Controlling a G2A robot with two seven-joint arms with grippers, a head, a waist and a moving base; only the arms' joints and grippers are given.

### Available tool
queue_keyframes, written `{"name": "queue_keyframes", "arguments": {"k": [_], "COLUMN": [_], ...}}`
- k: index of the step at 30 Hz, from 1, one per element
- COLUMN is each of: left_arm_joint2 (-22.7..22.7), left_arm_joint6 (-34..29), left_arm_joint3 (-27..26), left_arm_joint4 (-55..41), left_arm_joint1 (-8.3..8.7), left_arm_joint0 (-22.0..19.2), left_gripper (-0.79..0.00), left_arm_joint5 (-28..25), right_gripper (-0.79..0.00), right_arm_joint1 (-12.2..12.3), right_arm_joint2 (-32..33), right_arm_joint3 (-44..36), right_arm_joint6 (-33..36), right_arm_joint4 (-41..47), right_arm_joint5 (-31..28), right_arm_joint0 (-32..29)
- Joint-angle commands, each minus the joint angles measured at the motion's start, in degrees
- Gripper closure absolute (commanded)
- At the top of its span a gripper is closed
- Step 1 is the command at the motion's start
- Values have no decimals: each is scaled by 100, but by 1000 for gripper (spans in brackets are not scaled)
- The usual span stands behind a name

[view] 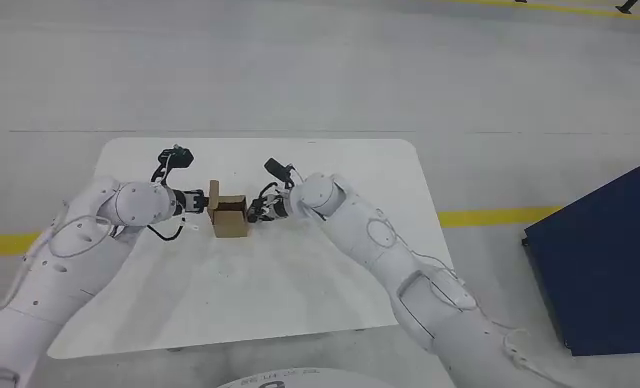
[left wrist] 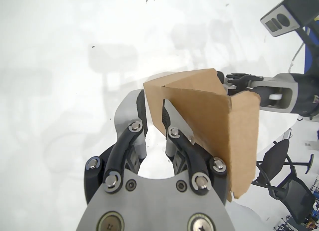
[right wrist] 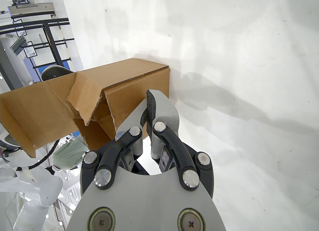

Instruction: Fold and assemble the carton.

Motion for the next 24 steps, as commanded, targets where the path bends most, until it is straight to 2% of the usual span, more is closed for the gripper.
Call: {"name": "queue_keyframes", "arguments": {"k": [1,3,4,6,7,8,9,15,24], "left_arm_joint2": [-19,-45,-56,-72,-76,-82,-87,-129,-175], "left_arm_joint6": [13,23,28,23,23,28,26,36,20], "left_arm_joint3": [36,59,67,85,88,89,93,101,109], "left_arm_joint4": [-15,-30,-32,-33,-30,-33,-40,-41,-24], "left_arm_joint1": [-6,-7,-7,-9,-11,-13,-15,-23,-32], "left_arm_joint0": [-12,-9,-4,3,5,7,11,29,55], "left_gripper": [-185,-188,-188,-188,-188,-185,-185,-179,-179], "left_arm_joint5": [-7,-26,-40,-57,-63,-67,-63,-84,-105], "right_gripper": [-265,-508,-563,-520,-459,-443,-391,-372,-388], "right_arm_joint1": [6,16,22,37,43,51,58,100,132], "right_arm_joint2": [59,125,157,211,241,262,288,417,571], "right_arm_joint3": [19,31,30,21,11,-1,-11,-84,-154], "right_arm_joint6": [32,74,99,135,144,164,179,293,345], "right_arm_joint4": [88,181,225,277,312,329,353,460,672], "right_arm_joint5": [-72,-169,-223,-316,-355,-387,-416,-563,-560], "right_arm_joint0": [-5,-14,-22,-43,-59,-71,-83,-146,-211]}}
